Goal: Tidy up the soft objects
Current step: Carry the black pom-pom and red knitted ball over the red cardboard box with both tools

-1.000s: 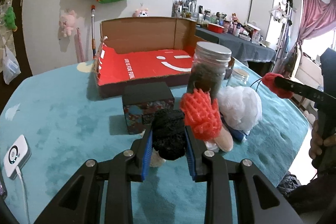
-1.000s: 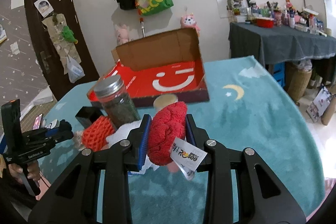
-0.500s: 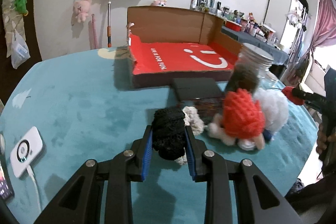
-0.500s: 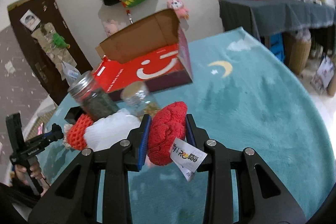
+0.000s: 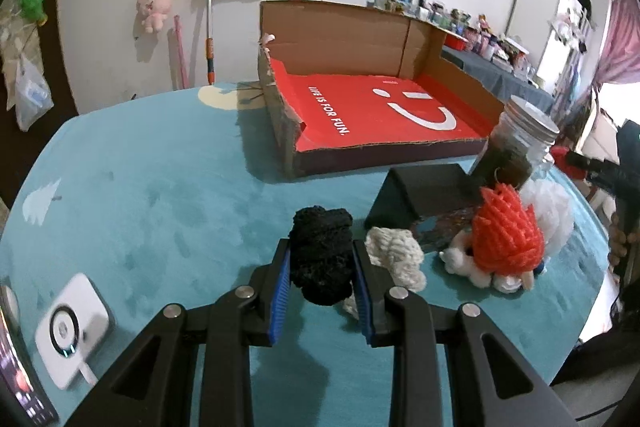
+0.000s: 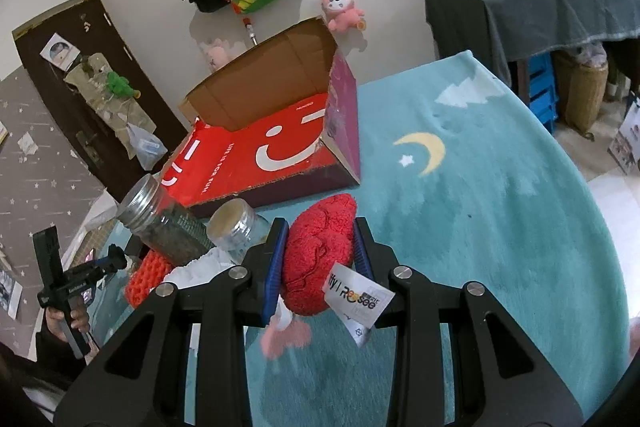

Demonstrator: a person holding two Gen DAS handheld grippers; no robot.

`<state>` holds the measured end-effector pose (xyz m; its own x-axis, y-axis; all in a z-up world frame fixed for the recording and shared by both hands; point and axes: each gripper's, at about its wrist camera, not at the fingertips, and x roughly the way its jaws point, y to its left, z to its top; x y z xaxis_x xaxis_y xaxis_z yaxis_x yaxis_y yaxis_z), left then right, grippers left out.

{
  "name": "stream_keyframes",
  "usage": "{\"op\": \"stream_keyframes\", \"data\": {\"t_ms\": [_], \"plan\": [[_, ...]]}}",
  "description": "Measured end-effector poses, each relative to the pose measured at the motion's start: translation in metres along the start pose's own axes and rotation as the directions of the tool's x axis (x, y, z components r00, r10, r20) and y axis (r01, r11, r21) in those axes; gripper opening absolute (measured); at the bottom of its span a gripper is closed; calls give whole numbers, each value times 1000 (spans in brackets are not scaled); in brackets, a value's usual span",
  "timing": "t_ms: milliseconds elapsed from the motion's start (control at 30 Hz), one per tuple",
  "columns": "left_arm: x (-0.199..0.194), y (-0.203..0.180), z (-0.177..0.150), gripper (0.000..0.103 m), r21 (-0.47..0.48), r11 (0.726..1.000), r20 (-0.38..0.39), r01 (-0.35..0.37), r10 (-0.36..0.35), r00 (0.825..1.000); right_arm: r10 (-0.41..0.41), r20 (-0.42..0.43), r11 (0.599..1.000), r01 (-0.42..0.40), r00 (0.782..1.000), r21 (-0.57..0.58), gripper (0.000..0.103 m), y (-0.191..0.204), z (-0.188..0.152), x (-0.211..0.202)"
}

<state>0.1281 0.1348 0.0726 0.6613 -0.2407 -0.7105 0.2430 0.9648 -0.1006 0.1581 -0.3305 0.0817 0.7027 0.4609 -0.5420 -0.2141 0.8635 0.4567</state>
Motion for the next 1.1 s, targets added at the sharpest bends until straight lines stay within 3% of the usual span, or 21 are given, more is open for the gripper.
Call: {"op": "stream_keyframes", "data": {"t_ms": [133, 467, 700, 900, 1100], "plan": [[9, 3, 8, 30, 55, 998, -18, 2, -1, 1000, 27, -8, 999, -27, 1000, -19, 31, 5, 10, 5], [24, 0, 52, 30, 134, 986, -30, 103, -100, 995, 142, -35, 989, -143, 989, -34, 31, 16, 45, 29], [39, -10, 93, 30, 140, 982, -38, 128, -123, 992, 191, -22, 979, -192, 981, -74, 31, 34, 83, 42], [66, -22, 124, 30, 144, 985, -98, 92, -79, 992, 167, -18, 977, -168, 986, -131, 31, 55, 115, 67], [104, -29, 148, 30, 148, 989, -176, 32, -6, 984, -1, -90, 976, -19, 996, -218, 31, 75, 139, 124]]}}
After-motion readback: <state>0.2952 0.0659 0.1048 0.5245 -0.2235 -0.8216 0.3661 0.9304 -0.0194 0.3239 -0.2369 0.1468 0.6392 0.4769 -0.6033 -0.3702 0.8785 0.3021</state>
